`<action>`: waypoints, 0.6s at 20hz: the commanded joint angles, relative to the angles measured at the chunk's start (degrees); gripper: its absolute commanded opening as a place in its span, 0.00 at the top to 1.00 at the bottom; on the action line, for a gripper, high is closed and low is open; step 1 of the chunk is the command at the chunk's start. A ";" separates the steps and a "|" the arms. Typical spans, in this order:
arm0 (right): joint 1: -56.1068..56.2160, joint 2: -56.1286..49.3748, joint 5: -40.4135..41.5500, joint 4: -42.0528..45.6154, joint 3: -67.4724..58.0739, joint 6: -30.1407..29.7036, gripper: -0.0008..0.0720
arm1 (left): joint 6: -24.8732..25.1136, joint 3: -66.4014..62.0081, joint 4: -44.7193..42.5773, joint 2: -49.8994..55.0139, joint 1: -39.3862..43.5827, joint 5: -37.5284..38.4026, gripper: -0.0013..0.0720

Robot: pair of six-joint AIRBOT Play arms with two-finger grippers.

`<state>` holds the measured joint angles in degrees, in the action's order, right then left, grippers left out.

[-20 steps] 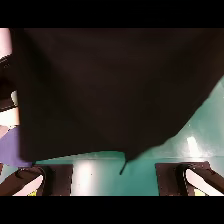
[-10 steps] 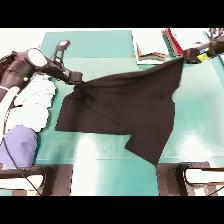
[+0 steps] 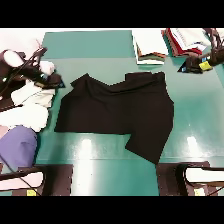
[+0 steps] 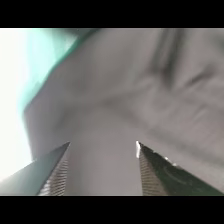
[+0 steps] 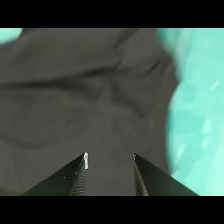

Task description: Fold the shirts.

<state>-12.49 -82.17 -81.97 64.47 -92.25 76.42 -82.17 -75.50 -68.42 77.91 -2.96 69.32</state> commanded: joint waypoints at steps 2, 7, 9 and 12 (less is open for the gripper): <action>-0.66 9.22 2.51 -4.85 15.41 -1.99 0.52 | 1.97 19.28 -0.63 -9.64 -6.32 2.93 0.31; 2.58 14.78 5.97 -4.90 23.45 -2.05 0.52 | 2.29 32.76 -2.34 -12.74 -6.97 -0.15 0.31; 3.56 15.58 6.19 -4.90 24.55 -2.05 0.52 | 2.23 34.71 -2.16 -12.74 -6.95 -2.43 0.31; 4.20 15.63 6.16 -4.96 24.65 -2.03 0.52 | 2.25 36.52 0.33 -12.74 -6.95 -5.03 0.31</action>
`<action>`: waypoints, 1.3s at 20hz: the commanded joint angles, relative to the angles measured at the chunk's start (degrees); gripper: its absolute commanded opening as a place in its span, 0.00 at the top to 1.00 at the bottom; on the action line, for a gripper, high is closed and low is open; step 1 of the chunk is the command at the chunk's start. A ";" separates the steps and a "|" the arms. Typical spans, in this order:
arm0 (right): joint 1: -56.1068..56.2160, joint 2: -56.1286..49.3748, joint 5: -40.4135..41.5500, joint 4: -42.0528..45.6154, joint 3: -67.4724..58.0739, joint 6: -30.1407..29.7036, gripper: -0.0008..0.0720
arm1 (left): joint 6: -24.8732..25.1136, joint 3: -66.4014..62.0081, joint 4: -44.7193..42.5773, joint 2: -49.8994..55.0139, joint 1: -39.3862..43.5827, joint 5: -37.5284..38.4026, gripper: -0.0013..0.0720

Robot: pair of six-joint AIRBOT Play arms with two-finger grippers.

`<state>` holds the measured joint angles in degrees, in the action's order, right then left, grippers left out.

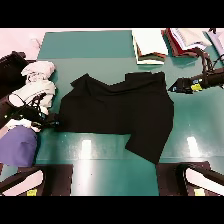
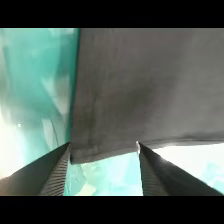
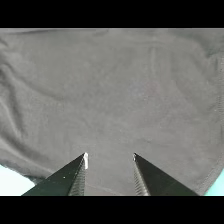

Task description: Fold the shirts.

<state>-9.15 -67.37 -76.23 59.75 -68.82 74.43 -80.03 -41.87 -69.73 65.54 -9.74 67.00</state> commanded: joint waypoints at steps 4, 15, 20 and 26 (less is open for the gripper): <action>0.79 0.83 0.31 -0.17 1.22 0.02 0.52 | 0.15 5.44 2.84 -0.37 -0.13 -2.82 0.31; -15.61 0.79 -4.00 6.38 22.08 0.09 0.28 | 1.05 -0.98 5.33 -6.67 -0.13 0.09 0.95; -20.02 0.76 2.14 1.64 34.36 -2.19 0.37 | 1.03 -0.98 6.84 -7.15 -0.13 -0.26 0.95; -6.03 0.83 12.11 -3.85 34.51 -2.97 0.82 | 1.07 -1.11 10.36 -7.17 -0.13 -0.55 0.95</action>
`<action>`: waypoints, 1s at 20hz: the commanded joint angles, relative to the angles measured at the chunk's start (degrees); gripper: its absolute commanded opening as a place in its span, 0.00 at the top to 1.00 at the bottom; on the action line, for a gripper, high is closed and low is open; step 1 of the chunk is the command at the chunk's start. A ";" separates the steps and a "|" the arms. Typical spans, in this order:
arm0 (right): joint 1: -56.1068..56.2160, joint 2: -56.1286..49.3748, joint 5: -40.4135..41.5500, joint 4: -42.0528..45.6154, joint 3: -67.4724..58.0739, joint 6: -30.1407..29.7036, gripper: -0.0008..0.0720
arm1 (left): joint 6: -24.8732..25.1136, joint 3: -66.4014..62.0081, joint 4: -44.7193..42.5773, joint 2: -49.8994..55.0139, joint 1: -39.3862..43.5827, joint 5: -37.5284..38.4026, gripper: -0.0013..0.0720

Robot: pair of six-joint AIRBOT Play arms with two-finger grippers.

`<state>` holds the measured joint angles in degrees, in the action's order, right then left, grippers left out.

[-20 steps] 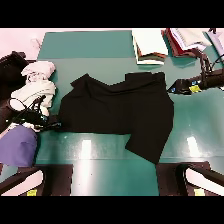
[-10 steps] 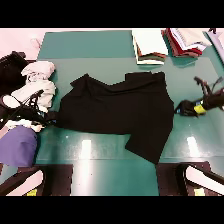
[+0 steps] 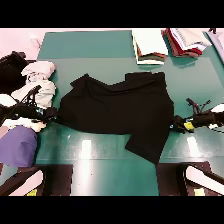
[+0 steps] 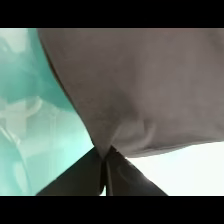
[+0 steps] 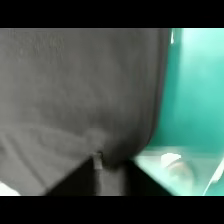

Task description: Fold the shirts.

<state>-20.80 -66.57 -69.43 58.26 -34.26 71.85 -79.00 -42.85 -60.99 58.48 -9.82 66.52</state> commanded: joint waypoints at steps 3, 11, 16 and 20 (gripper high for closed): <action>10.49 1.57 4.22 -2.32 -8.44 -0.42 0.96 | -0.04 -4.81 1.88 -3.45 -0.04 0.00 0.95; 6.45 21.07 1.92 -1.70 -50.86 -0.37 0.96 | -3.56 -49.83 1.86 -17.31 -0.04 -0.28 0.95; -1.81 26.47 1.09 -1.20 -70.16 -0.35 0.97 | -5.97 -74.29 1.79 -17.35 -0.04 -1.86 0.95; -7.96 24.02 -4.39 -1.36 -79.76 1.49 0.97 | -6.25 -77.00 1.64 -17.11 -0.04 -5.25 0.95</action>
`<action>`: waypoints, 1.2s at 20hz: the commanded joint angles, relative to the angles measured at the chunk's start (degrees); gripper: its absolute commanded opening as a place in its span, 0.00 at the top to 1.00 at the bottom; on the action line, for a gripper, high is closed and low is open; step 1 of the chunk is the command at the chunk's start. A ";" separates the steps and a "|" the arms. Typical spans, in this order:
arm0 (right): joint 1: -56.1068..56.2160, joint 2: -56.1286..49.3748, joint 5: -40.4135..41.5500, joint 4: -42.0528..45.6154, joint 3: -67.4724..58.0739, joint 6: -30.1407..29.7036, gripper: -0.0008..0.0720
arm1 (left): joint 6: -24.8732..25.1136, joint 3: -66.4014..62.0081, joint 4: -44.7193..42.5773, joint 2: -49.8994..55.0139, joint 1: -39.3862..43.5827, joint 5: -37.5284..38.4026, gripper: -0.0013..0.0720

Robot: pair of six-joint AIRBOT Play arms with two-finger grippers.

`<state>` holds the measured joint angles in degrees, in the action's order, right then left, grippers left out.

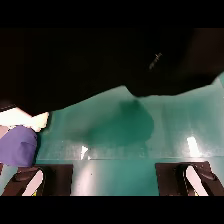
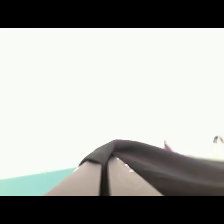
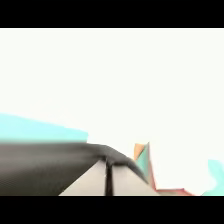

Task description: Fold the shirts.

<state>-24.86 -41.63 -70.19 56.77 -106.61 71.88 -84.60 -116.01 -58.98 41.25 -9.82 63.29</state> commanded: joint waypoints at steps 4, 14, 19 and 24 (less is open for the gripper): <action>-2.21 -9.03 -10.47 -0.15 -11.23 3.19 0.97 | -0.98 4.42 2.51 5.27 -0.04 5.33 0.95; 17.31 -33.59 -11.52 17.99 18.01 6.73 0.97 | 3.63 34.51 1.77 35.39 7.26 6.56 0.95; 15.23 -48.24 -3.80 16.74 14.45 7.28 0.97 | 3.43 31.34 3.67 50.82 9.35 -6.56 0.95; 12.59 -53.66 -5.86 13.97 5.62 6.47 0.97 | 3.69 24.72 1.53 53.86 9.31 -6.88 0.95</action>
<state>-11.18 -92.36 -75.35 71.35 -97.78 78.94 -81.12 -89.08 -56.45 92.82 -0.75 57.93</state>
